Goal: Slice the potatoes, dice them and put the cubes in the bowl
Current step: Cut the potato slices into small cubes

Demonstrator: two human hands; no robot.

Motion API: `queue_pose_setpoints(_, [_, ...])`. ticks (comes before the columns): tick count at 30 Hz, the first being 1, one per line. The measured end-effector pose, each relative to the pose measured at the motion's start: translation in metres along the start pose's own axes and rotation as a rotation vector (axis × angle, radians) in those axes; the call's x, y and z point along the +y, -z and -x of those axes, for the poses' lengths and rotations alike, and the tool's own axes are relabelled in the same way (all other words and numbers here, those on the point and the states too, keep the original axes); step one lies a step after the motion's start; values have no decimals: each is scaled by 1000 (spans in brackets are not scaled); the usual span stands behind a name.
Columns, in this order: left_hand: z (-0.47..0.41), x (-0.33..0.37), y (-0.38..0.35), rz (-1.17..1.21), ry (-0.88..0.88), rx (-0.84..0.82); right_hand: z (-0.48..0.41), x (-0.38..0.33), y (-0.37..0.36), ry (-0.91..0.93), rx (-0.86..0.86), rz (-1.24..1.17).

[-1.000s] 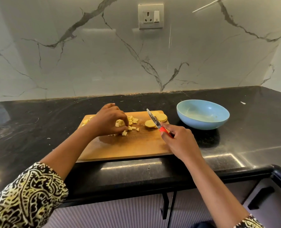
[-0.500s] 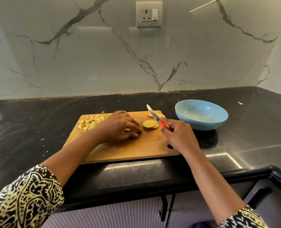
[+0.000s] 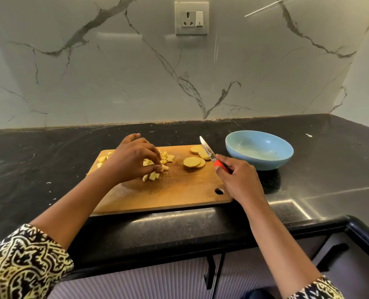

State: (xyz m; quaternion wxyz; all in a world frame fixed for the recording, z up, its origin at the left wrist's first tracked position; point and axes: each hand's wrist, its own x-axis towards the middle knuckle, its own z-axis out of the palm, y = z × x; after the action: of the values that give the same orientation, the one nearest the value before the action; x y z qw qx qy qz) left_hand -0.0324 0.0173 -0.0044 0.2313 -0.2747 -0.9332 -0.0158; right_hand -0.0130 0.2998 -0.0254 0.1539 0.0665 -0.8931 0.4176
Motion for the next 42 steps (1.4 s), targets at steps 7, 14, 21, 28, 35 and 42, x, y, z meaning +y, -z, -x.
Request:
queue_pose_setpoints(7, [-31,33,-3,123,228,-135,-5,1,-1,-5,32,20])
queue_pose_setpoints(14, [-80,60,-23,18,140,-421,-7,2,0,-20,43,51])
queue_pose_setpoints(21, [-70,58,-10,215,164,-409,-8,4,0,2,47,57])
queue_pose_setpoints(28, [-68,58,-5,229,170,-343,-6,5,1,7,51,62])
queue_pose_setpoints(35, [-59,44,-1,305,264,2,-2,5,1,13,39,79])
queue_pose_setpoints(42, [-29,32,21,817,335,-227,4,2,1,18,-5,95])
